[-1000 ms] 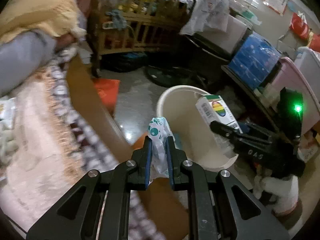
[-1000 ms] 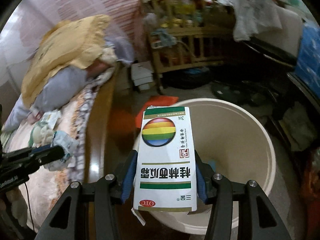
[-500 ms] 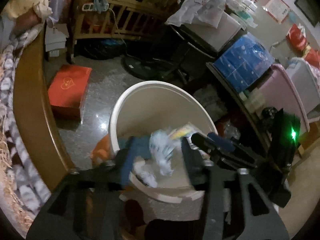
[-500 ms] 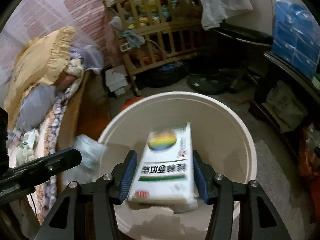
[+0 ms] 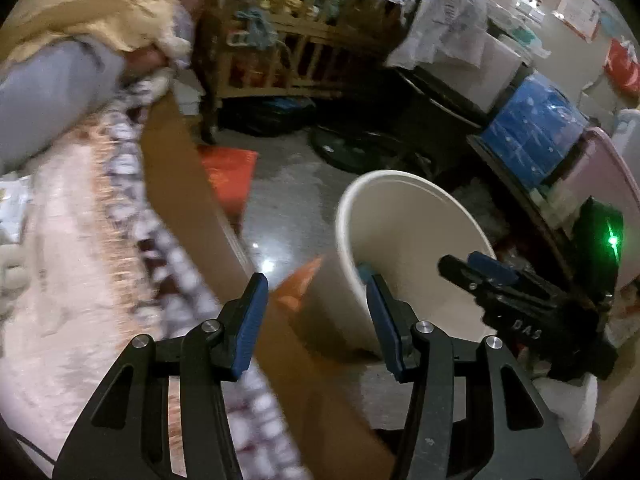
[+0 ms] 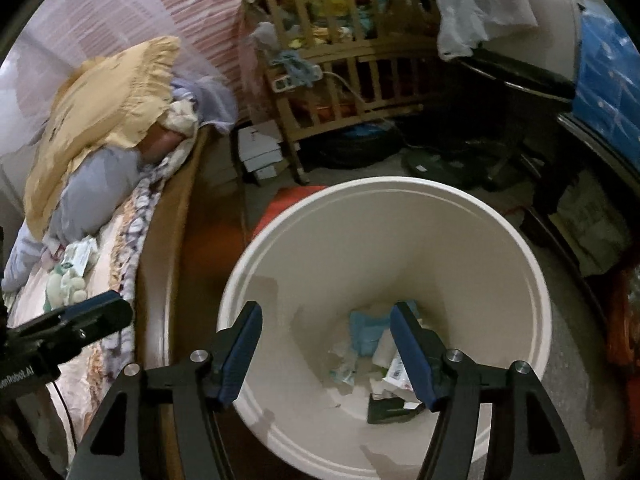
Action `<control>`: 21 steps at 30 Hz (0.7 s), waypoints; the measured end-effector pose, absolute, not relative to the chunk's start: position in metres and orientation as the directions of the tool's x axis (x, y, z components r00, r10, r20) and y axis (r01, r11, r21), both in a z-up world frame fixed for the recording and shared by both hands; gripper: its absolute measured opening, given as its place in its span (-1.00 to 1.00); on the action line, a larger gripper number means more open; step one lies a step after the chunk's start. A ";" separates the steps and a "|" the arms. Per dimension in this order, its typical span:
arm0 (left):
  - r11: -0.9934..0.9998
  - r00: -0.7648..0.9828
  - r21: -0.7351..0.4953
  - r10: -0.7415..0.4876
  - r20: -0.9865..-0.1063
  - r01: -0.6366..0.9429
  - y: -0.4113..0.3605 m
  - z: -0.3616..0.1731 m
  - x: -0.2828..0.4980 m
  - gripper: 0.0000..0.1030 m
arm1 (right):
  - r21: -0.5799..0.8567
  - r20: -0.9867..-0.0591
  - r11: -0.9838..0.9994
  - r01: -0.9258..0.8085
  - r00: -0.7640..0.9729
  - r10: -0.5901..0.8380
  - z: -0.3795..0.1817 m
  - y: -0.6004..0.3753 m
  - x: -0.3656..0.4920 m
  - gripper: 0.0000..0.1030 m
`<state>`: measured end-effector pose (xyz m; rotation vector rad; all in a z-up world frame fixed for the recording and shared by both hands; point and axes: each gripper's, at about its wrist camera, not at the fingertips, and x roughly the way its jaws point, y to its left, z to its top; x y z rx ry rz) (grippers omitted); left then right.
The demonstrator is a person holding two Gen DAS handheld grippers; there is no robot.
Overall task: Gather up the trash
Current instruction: 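Move both open tools back toward the remaining trash on the bed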
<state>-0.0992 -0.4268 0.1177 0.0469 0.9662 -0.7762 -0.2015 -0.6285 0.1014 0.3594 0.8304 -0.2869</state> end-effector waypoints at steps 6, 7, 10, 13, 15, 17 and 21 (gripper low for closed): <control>0.807 0.428 -0.216 -0.495 -0.756 0.550 -0.382 0.123 -0.096 -0.04 | 0.192 -0.741 0.925 0.327 0.666 -0.082 0.110 -0.599 -0.191 0.26; 0.815 0.440 -0.208 -0.485 -0.756 0.541 -0.376 0.124 -0.095 -0.04 | 0.190 -0.740 0.929 0.317 0.668 -0.076 0.112 -0.594 -0.189 0.27; 0.843 0.484 -0.180 -0.451 -0.750 0.508 -0.352 0.128 -0.095 -0.04 | 0.181 -0.737 0.943 0.279 0.674 -0.058 0.116 -0.574 -0.181 0.28; 0.866 0.521 -0.153 -0.417 -0.744 0.476 -0.329 0.131 -0.094 -0.04 | 0.176 -0.732 0.952 0.249 0.680 -0.043 0.119 -0.555 -0.175 0.29; 0.878 0.542 -0.139 -0.399 -0.740 0.458 -0.315 0.132 -0.094 -0.04 | 0.183 -0.725 0.957 0.223 0.688 -0.022 0.123 -0.540 -0.171 0.30; 0.890 0.558 -0.127 -0.380 -0.738 0.439 -0.302 0.134 -0.093 -0.04 | 0.183 -0.721 0.964 0.191 0.693 -0.001 0.126 -0.523 -0.165 0.31; 0.913 0.587 -0.115 -0.344 -0.733 0.391 -0.272 0.136 -0.090 -0.04 | 0.178 -0.716 0.975 0.131 0.697 0.037 0.130 -0.491 -0.154 0.33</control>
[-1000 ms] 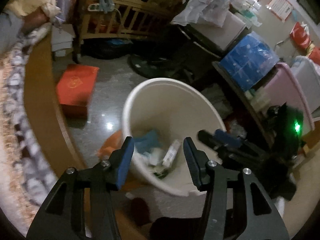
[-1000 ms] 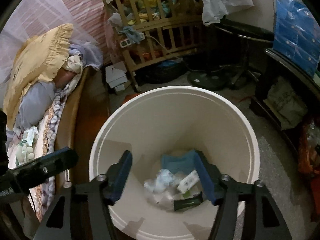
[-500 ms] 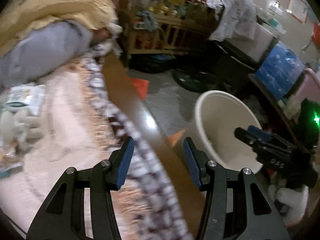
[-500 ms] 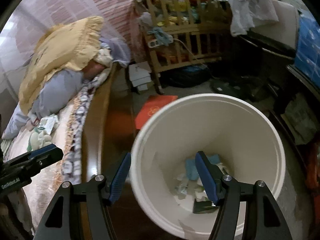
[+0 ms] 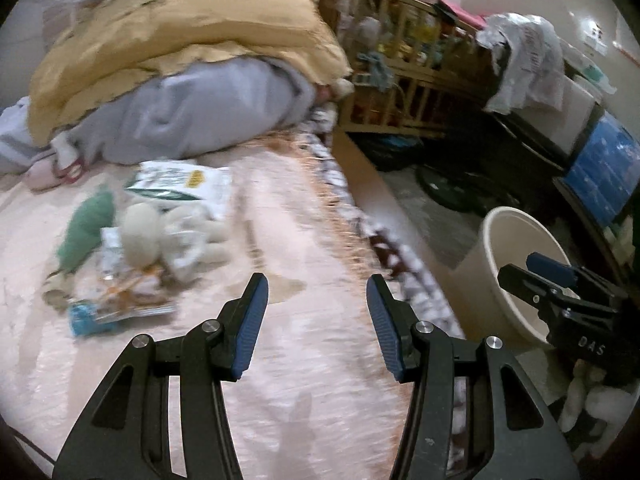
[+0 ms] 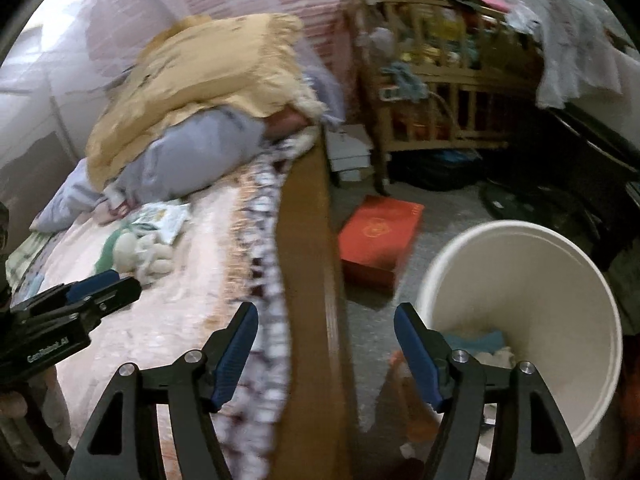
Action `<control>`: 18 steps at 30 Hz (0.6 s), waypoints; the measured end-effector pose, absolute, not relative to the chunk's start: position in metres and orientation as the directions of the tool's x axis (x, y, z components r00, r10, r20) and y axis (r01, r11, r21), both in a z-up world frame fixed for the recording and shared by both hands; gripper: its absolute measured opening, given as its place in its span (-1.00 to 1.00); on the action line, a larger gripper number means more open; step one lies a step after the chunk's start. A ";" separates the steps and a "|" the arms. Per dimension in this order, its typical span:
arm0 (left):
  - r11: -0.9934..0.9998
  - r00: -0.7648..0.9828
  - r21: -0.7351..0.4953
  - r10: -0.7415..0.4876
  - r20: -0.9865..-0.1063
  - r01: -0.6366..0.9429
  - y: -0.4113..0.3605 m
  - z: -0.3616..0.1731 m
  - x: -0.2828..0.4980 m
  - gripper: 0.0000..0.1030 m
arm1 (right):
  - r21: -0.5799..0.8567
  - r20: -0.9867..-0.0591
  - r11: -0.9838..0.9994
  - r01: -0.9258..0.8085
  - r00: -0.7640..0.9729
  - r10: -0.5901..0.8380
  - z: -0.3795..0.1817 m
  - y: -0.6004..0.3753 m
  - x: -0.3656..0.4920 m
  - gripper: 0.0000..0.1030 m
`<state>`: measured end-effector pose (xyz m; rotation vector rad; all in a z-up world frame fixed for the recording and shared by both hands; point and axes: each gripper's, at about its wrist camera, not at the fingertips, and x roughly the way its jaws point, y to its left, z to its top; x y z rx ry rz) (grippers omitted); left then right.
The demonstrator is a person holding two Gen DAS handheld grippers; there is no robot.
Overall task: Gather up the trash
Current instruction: 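Move both open tools back toward the remaining trash on the bed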
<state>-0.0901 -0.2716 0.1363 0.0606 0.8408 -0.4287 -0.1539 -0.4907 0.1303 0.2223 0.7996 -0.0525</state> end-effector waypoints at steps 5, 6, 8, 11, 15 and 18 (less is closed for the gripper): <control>0.938 0.615 -0.106 -0.300 -0.730 0.331 -0.232 0.138 -0.090 -0.04 | 0.185 -0.715 0.981 0.055 0.692 0.096 0.131 -0.449 -0.138 0.35; 0.942 0.618 -0.105 -0.290 -0.730 0.318 -0.224 0.138 -0.091 -0.04 | 0.183 -0.716 0.982 0.043 0.690 0.103 0.131 -0.442 -0.137 0.35; 0.950 0.623 -0.105 -0.275 -0.733 0.296 -0.209 0.138 -0.090 -0.04 | 0.178 -0.719 0.984 0.013 0.684 0.121 0.130 -0.425 -0.131 0.35; 0.961 0.627 -0.099 -0.245 -0.739 0.259 -0.182 0.134 -0.091 -0.04 | 0.188 -0.724 0.982 -0.034 0.671 0.162 0.129 -0.402 -0.124 0.36; 0.973 0.626 -0.101 -0.211 -0.750 0.206 -0.149 0.127 -0.089 -0.04 | 0.191 -0.730 0.977 -0.097 0.651 0.207 0.125 -0.369 -0.114 0.44; 0.982 0.625 -0.103 -0.181 -0.759 0.160 -0.120 0.121 -0.086 -0.04 | 0.205 -0.739 0.968 -0.144 0.626 0.249 0.120 -0.347 -0.105 0.44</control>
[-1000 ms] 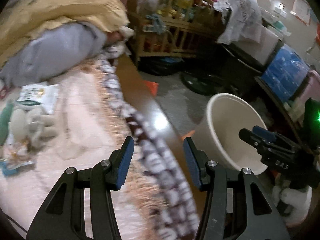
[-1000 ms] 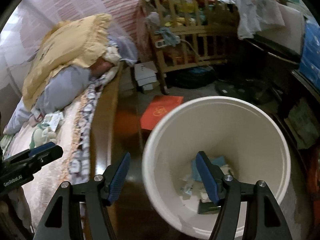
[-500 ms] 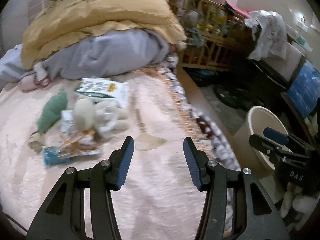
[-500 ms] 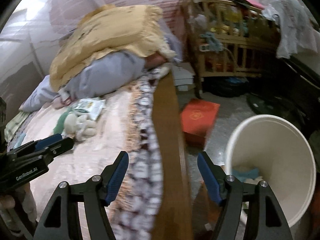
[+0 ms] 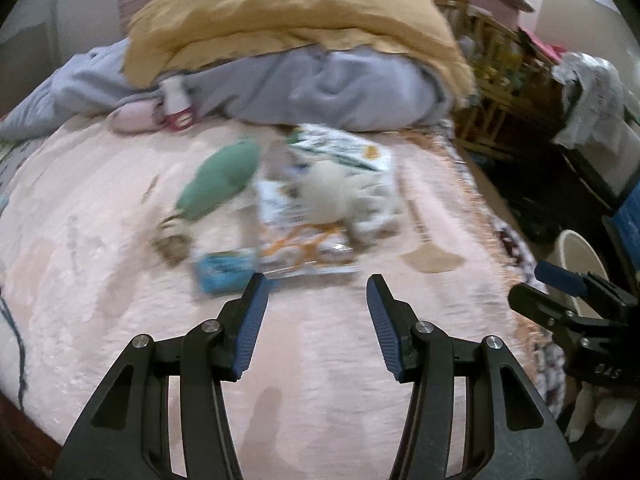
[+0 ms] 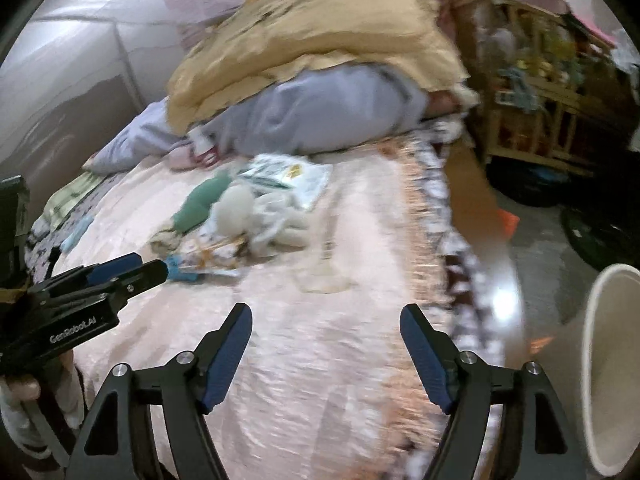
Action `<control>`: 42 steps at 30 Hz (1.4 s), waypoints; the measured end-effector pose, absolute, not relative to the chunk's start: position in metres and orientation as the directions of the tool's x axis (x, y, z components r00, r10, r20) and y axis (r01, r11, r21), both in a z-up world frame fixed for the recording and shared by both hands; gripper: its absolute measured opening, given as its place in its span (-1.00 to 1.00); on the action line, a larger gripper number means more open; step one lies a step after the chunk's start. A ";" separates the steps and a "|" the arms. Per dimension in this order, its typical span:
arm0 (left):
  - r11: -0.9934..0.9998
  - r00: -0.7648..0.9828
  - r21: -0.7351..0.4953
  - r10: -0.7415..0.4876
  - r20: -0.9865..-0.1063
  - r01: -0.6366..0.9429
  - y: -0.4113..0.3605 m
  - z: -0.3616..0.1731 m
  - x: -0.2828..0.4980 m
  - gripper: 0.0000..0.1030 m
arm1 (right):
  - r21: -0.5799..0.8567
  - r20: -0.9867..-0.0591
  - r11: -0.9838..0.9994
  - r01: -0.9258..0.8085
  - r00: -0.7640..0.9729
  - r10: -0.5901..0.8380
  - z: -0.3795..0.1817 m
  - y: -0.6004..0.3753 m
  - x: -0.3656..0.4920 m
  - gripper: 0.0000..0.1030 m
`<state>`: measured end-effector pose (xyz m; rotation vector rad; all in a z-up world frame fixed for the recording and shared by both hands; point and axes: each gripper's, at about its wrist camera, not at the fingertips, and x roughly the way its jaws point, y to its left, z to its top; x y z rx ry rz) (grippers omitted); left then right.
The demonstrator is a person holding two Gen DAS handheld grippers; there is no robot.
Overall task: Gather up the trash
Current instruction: 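Move both open tools back toward the remaining trash on the bed, then grasp the crumpled white tissue with left tool while right tool grasps teddy bear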
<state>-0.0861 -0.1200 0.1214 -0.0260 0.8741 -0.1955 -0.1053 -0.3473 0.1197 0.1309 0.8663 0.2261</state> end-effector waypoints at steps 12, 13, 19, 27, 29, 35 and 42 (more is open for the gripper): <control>0.992 0.601 -0.120 -0.073 -0.796 -0.039 -0.015 0.090 -0.049 -0.04 | 0.229 -0.769 0.936 -0.266 0.540 0.341 0.095 -0.278 -0.067 0.44; 0.990 0.599 -0.131 -0.077 -0.797 -0.047 -0.010 0.088 -0.044 -0.04 | 0.231 -0.772 0.935 -0.269 0.535 0.344 0.093 -0.275 -0.064 0.44; 0.983 0.588 -0.175 -0.106 -0.802 -0.061 0.000 0.076 -0.013 -0.03 | 0.243 -0.770 0.930 -0.275 0.529 0.357 0.093 -0.261 -0.036 0.44; 0.982 0.565 -0.182 -0.124 -0.816 -0.049 -0.001 0.059 0.019 -0.03 | 0.176 -0.758 0.931 -0.320 0.559 0.335 0.105 -0.230 0.019 0.44; 0.982 0.559 -0.182 -0.128 -0.819 -0.042 -0.001 0.055 0.025 -0.03 | 0.147 -0.771 0.927 -0.345 0.547 0.326 0.101 -0.225 0.032 0.44; 0.976 0.555 -0.218 -0.168 -0.815 -0.026 -0.001 0.044 0.035 -0.28 | 0.132 -0.816 0.938 -0.321 0.502 0.287 0.064 -0.218 0.061 0.17; 0.963 0.574 -0.269 -0.219 -0.789 -0.001 0.000 0.059 0.017 -0.67 | 0.149 -0.748 0.935 -0.322 0.582 0.320 0.096 -0.238 0.031 -0.23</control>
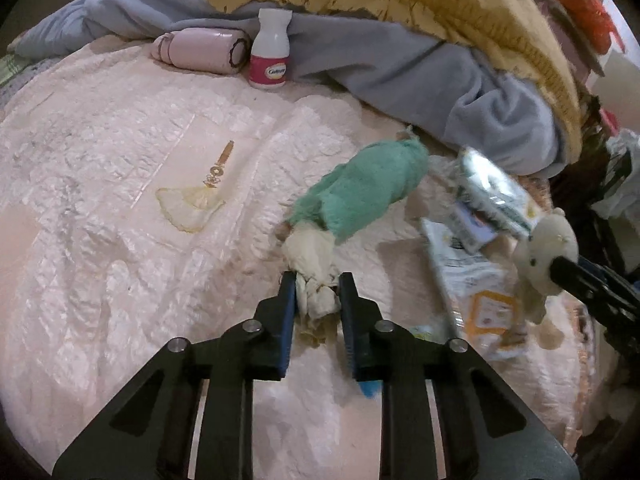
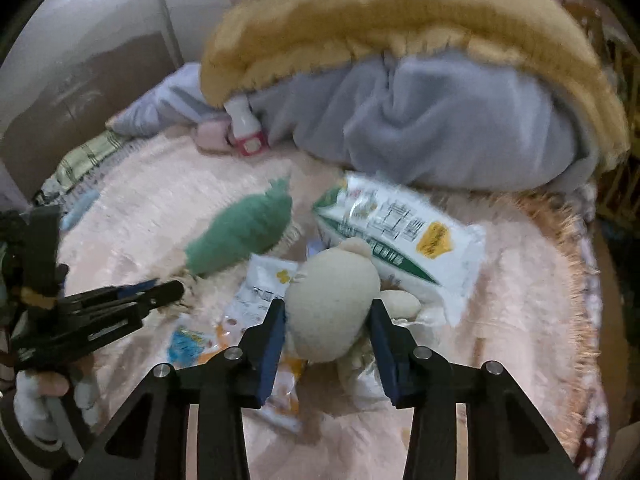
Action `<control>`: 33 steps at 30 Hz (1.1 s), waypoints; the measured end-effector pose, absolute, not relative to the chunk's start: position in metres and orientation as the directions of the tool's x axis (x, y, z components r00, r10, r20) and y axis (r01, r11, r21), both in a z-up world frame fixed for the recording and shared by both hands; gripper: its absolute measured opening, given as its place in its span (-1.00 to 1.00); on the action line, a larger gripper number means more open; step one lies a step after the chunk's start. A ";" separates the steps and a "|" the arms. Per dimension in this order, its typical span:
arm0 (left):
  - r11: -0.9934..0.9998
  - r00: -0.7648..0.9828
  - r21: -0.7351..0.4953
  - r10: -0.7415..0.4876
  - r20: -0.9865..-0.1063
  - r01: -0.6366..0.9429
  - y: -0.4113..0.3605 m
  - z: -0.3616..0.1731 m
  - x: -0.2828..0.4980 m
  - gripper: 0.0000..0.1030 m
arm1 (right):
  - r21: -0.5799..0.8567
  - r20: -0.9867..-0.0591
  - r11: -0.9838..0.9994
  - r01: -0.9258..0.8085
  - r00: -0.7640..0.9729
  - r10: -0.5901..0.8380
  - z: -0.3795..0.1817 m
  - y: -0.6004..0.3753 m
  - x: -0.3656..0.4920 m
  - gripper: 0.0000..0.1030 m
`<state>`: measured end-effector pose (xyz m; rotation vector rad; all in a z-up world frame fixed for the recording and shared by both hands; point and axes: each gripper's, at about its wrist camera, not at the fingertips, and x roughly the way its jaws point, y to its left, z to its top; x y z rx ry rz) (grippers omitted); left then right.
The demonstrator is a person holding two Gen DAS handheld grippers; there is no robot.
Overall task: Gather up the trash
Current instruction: 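Grasp the crumpled white tissue with left tool while right tool grasps teddy bear, then carry tissue and teddy bear over the white bucket and open both tools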
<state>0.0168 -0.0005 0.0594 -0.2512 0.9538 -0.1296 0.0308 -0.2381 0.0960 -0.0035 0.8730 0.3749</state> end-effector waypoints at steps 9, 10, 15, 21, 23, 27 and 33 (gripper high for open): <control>0.958 0.609 -0.271 -0.270 -0.746 0.093 -0.038 0.102 -0.030 -0.67 | 0.180 -0.691 0.920 -0.347 0.621 0.370 0.133 -0.266 -0.036 -0.23; 0.959 0.611 -0.266 -0.272 -0.743 0.103 -0.044 0.106 -0.034 -0.67 | 0.179 -0.693 0.921 -0.345 0.620 0.367 0.132 -0.268 -0.042 -0.23; 0.959 0.629 -0.234 -0.282 -0.725 0.160 -0.072 0.121 -0.058 -0.67 | 0.192 -0.698 0.924 -0.331 0.616 0.366 0.131 -0.280 -0.068 -0.23; 0.951 0.642 -0.225 -0.310 -0.701 0.213 -0.096 0.141 -0.076 -0.67 | 0.183 -0.693 0.926 -0.332 0.625 0.360 0.137 -0.289 -0.092 -0.23; 0.947 0.643 -0.223 -0.322 -0.695 0.232 -0.104 0.148 -0.080 -0.67 | 0.183 -0.686 0.925 -0.332 0.631 0.362 0.140 -0.293 -0.099 -0.23; 0.938 0.646 -0.215 -0.344 -0.682 0.272 -0.122 0.160 -0.089 -0.67 | 0.187 -0.669 0.927 -0.324 0.649 0.362 0.148 -0.304 -0.112 -0.23; 0.920 0.628 -0.220 -0.384 -0.677 0.325 -0.151 0.165 -0.096 -0.67 | 0.192 -0.653 0.934 -0.303 0.671 0.351 0.157 -0.324 -0.127 -0.23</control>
